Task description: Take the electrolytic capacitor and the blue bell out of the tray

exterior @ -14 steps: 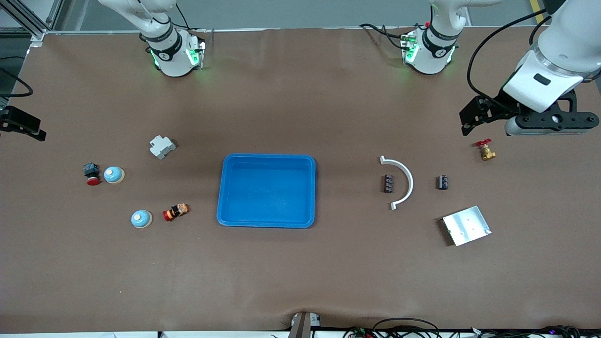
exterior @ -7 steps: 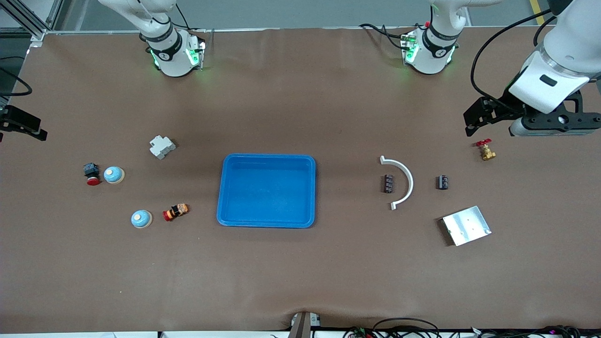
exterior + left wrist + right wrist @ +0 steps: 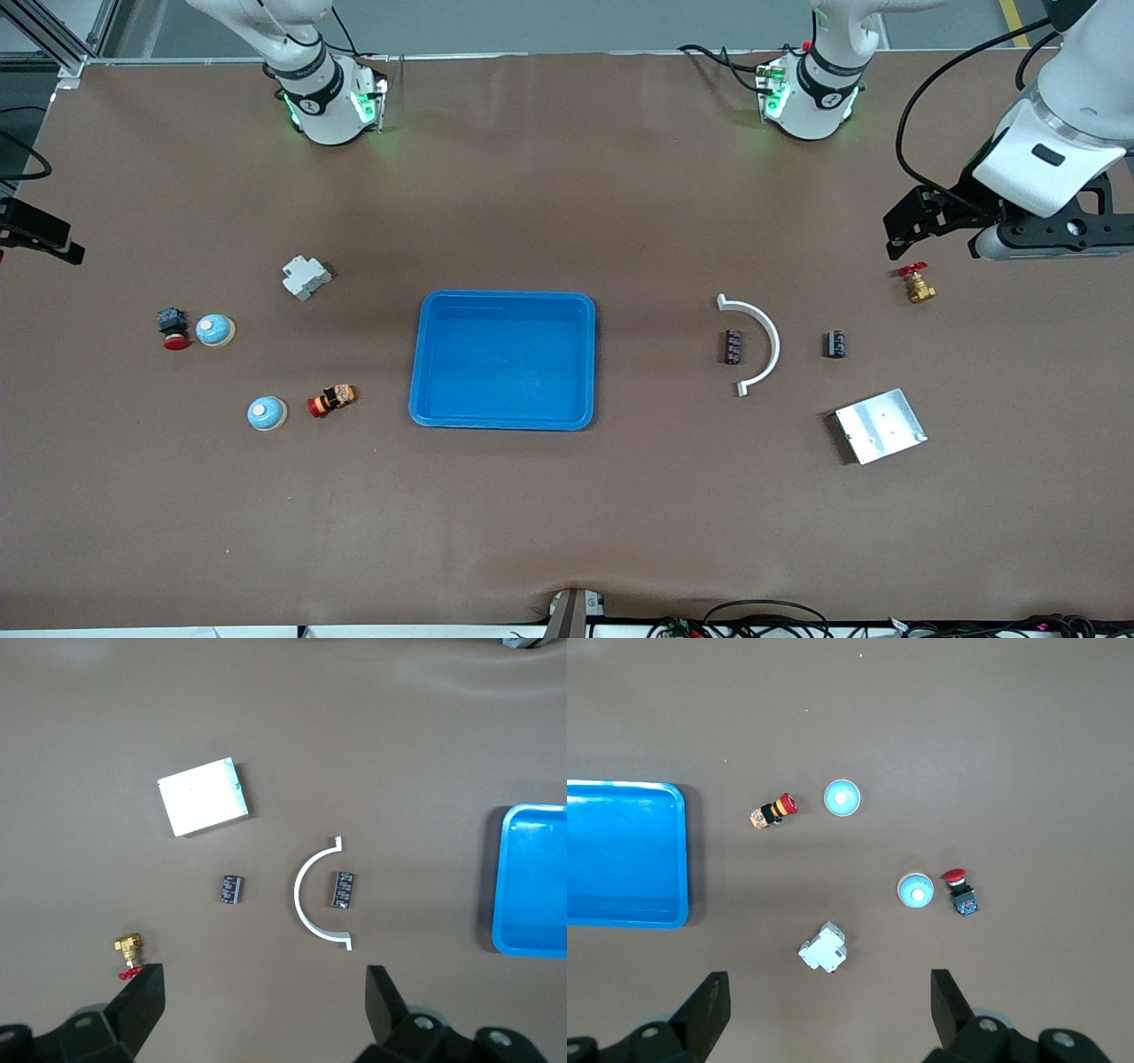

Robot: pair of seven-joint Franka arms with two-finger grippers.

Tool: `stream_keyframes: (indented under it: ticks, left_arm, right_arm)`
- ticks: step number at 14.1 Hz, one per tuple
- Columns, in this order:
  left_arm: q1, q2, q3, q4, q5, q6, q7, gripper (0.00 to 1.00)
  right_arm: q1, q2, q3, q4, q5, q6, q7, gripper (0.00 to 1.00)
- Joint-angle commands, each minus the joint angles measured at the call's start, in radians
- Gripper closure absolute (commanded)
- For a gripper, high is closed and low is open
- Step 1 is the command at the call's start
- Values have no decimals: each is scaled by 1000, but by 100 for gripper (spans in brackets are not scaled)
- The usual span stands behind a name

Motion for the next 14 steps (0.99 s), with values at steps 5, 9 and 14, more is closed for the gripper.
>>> stream_keyframes:
  ticks: [5,9,14]
  left_arm:
    - [10,-1,-2,0,4,2,13,0]
    - [-2,-2,-9,-3,2,0,-7,0]
    - [7,-1,-11,-9,2,-1,21,0]
  right_arm:
    - [-8,-18,15,-3,5,-3,-3,0]
    - [-17,-16,10,-3,5,3,-3,0]
    - [-22,-13,9,-2,12,3,-5,0]
